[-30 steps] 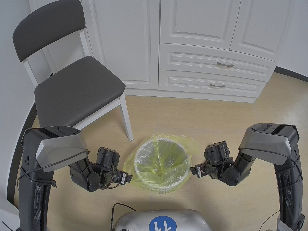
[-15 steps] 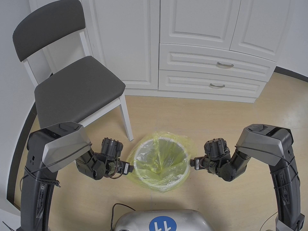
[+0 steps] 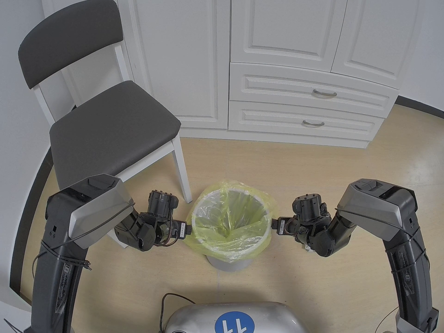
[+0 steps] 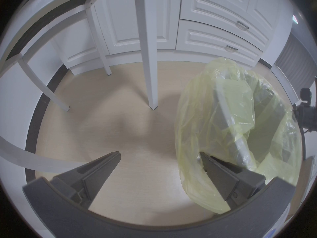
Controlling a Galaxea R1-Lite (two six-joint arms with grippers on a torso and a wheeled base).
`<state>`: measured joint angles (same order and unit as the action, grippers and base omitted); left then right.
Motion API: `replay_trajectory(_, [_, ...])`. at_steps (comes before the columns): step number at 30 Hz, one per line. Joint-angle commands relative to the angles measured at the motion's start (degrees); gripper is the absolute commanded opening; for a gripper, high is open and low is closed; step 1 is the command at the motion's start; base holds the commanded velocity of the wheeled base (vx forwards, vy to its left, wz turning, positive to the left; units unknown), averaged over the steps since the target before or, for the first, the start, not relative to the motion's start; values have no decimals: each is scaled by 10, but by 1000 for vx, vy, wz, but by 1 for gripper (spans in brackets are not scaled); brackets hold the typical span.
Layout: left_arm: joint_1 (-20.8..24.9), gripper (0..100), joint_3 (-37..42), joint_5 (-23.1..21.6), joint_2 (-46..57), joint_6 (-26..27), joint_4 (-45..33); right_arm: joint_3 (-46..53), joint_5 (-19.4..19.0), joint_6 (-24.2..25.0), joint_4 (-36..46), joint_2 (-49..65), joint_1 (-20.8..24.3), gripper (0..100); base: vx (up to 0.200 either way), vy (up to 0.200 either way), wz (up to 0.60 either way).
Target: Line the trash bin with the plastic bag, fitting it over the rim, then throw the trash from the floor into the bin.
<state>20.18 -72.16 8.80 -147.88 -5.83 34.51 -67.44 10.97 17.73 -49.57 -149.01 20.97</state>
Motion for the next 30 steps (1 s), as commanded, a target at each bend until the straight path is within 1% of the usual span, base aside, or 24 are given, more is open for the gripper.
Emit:
replay_trajectory(1, [-3,100,-9,3,-9,-1,0,-1,0,-1,0,-6,-5,100,0,0,0])
replay_trajectory(5, [-3,100,-4,3,-7,0,-1,6,-1,-7,9,-3,-12,100,0,0,0])
replay_trajectory(10, [-10,100,15,2,-1,6,-2,22,-10,-26,11,1,-22,100,0,0,0])
replay_trajectory(15, [-12,100,18,0,5,7,-22,32,-10,-38,17,6,-25,100,0,0,0])
replay_trajectory(19, [-15,100,18,-2,4,11,-36,32,-10,-50,76,19,-37,100,0,0,0])
replay_trajectory(20, [-16,100,18,-2,5,11,-37,32,-10,-50,79,20,-37,100,0,0,0])
replay_trajectory(23, [-29,100,14,-4,5,14,-43,23,-13,-54,122,25,-51,100,0,0,0])
replay_trajectory(27, [-33,100,17,-6,4,13,-35,12,-15,-58,147,27,-61,100,0,0,0])
replay_trajectory(30, [-30,100,21,-9,5,13,-32,6,-14,-59,148,28,-63,100,0,0,0])
